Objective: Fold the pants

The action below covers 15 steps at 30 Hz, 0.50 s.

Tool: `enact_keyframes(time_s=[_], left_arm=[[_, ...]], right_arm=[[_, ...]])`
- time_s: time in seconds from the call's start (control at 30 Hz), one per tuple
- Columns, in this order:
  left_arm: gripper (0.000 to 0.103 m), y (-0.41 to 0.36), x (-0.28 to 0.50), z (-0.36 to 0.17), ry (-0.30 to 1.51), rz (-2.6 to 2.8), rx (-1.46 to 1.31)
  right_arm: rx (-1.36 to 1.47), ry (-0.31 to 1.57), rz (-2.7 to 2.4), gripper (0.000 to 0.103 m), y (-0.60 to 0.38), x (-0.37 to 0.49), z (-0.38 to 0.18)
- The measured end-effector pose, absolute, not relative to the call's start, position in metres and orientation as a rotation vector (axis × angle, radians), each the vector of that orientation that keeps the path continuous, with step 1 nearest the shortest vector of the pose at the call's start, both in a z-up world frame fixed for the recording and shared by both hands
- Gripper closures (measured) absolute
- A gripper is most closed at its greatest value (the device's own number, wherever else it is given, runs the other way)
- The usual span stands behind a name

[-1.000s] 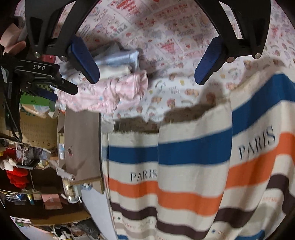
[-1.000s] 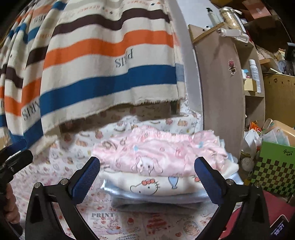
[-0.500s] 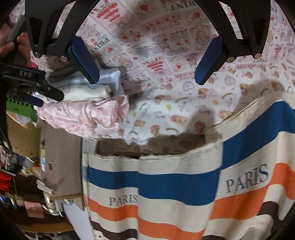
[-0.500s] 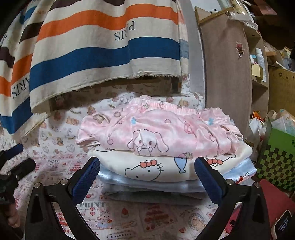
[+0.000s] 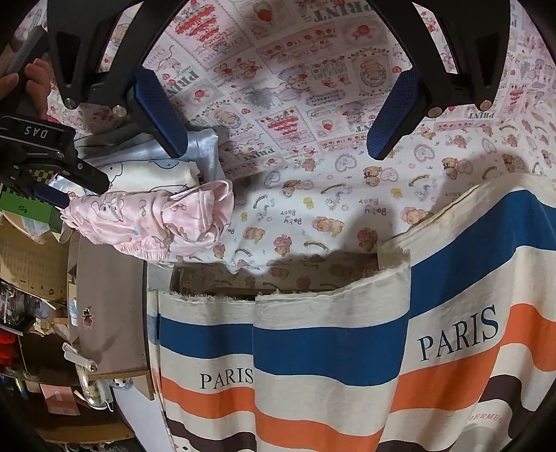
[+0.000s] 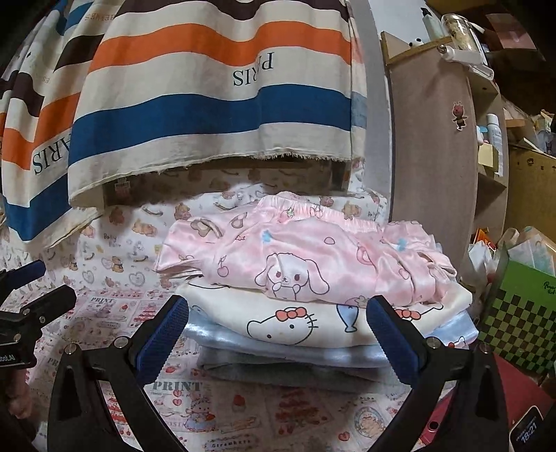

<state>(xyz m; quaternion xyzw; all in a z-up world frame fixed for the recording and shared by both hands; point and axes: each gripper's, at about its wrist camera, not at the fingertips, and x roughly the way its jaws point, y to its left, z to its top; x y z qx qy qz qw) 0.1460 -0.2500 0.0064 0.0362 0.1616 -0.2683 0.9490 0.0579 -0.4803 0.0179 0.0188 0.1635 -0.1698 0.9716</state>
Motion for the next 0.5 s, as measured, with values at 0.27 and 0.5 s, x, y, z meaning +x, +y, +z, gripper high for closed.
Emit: enact_keyframes(time_s=[0.27,0.5], left_arm=[[0.001,-0.2499,0.1459,0.0057,0.335,-0.551,0.076],[0.001,-0.2498,0.1464,0.0059,0.337,-0.55,0.075]], right_arm=[[0.052,0.351,-0.337,0.001,-0.4842,0.0597,0.0157],[0.035,0.336,-0.34,0.001,-0.4796,0.0573,0.0168]])
